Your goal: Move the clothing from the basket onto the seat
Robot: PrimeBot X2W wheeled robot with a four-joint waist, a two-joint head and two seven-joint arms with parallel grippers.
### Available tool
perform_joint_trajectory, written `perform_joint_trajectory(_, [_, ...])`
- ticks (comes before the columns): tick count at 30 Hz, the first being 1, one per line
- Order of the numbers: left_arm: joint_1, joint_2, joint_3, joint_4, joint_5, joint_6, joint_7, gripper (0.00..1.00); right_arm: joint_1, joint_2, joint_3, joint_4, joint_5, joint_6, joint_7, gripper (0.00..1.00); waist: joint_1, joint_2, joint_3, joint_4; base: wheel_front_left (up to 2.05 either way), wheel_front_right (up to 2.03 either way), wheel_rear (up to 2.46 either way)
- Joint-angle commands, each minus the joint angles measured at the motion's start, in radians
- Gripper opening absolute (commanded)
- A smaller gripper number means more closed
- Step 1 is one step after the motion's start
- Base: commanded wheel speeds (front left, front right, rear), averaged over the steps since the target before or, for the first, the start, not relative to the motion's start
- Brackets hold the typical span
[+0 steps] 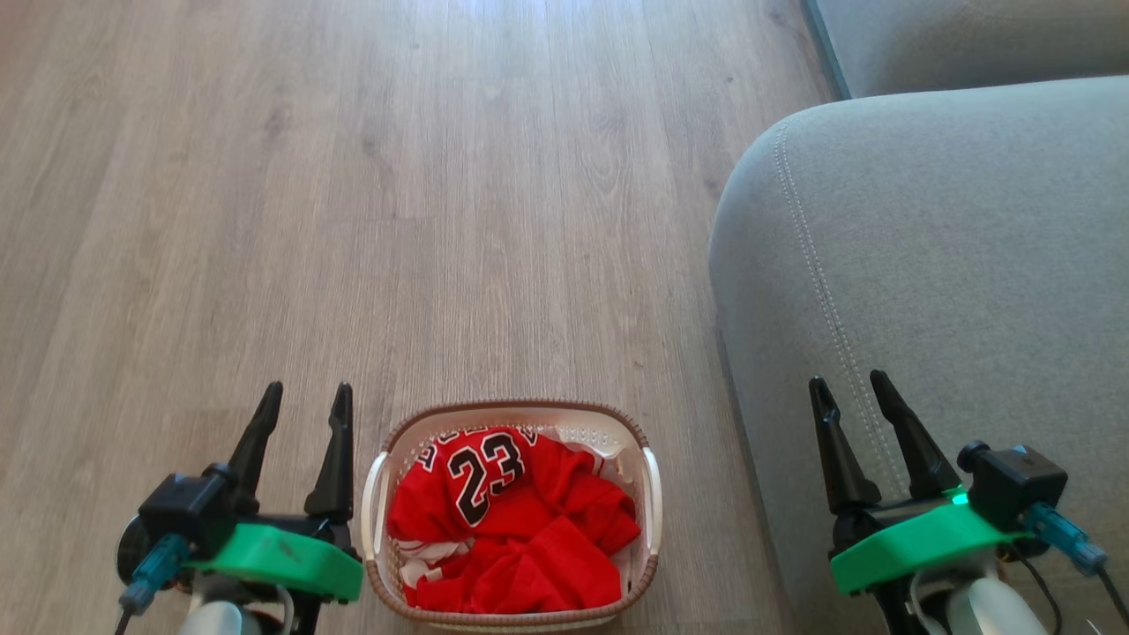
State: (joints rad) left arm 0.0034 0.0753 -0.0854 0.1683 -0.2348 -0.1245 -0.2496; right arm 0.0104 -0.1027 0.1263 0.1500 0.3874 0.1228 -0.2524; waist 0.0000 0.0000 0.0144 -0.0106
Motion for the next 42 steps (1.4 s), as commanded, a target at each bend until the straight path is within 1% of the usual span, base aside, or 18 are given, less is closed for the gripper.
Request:
perform_joint_trajectory(1, [-0.058,0.017,0.031,-0.029,-0.006,-0.006,-0.012,1.00,-0.047,-0.019,0.021,-0.033,0.001,0.008,-0.009,1.00,0.0000,0.0000,0.002,0.000,0.00,0.00,0.00])
perform_joint_trajectory(10, [-0.067,0.015,0.025,-0.025,-0.006,-0.006,-0.012,1.00,-0.051,-0.019,0.023,-0.036,-0.002,0.008,-0.009,1.00,0.0000,0.0000,0.021,-0.003,0.00,0.00,0.00])
perform_joint_trajectory(16, [-0.078,0.016,0.027,-0.027,-0.006,-0.006,-0.012,1.00,-0.065,-0.020,0.026,-0.039,-0.003,0.008,-0.009,1.00,0.0000,0.0000,0.055,-0.014,0.00,0.00,0.00])
perform_joint_trajectory(26, [-0.123,0.023,0.026,-0.014,-0.015,-0.006,-0.012,1.00,-0.094,-0.013,0.021,-0.059,-0.012,0.008,-0.009,1.00,0.0000,0.0000,0.143,-0.049,0.00,0.00,0.00])
perform_joint_trajectory(35, [-0.178,0.034,0.019,0.022,-0.016,-0.006,-0.012,1.00,-0.126,-0.001,0.011,-0.081,-0.027,0.008,-0.009,1.00,0.0000,0.0000,0.229,-0.083,0.00,0.00,0.00])
perform_joint_trajectory(42, [-0.226,0.043,0.003,0.060,-0.011,-0.006,-0.012,1.00,-0.147,0.004,0.005,-0.104,-0.044,0.008,-0.009,1.00,0.0000,0.0000,0.295,-0.096,0.00,0.00,0.00])
